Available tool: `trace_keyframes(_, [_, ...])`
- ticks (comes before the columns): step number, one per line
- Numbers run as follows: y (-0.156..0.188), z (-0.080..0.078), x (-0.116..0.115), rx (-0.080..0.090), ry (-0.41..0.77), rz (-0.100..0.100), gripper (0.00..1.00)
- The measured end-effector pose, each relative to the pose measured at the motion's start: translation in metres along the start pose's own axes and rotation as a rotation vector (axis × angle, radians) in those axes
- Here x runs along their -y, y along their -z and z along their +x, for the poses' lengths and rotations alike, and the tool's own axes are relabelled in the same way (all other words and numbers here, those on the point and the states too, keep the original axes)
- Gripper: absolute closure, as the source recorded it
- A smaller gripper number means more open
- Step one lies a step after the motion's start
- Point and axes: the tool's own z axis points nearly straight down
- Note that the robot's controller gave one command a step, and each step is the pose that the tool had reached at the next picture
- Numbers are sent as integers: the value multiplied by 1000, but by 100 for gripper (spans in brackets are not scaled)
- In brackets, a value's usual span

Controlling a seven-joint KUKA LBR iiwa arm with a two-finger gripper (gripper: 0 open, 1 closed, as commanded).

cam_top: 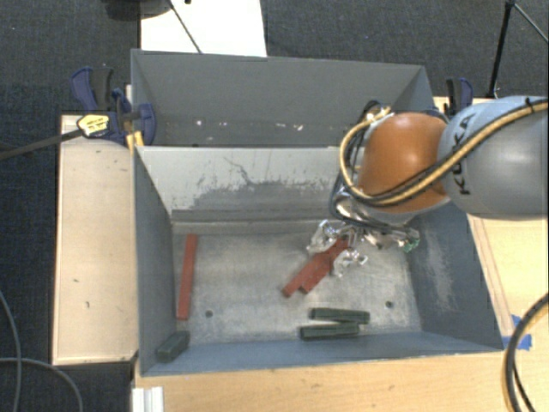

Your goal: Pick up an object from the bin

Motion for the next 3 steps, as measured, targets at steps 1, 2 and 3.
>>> trace_keyframes(1, [1,0,0,-1,-1,-1,100])
trace_keyframes(2, [7,2,-2,-13,-1,-9,100])
trace_keyframes(3, [29,3,-3,-19,-4,-14,100])
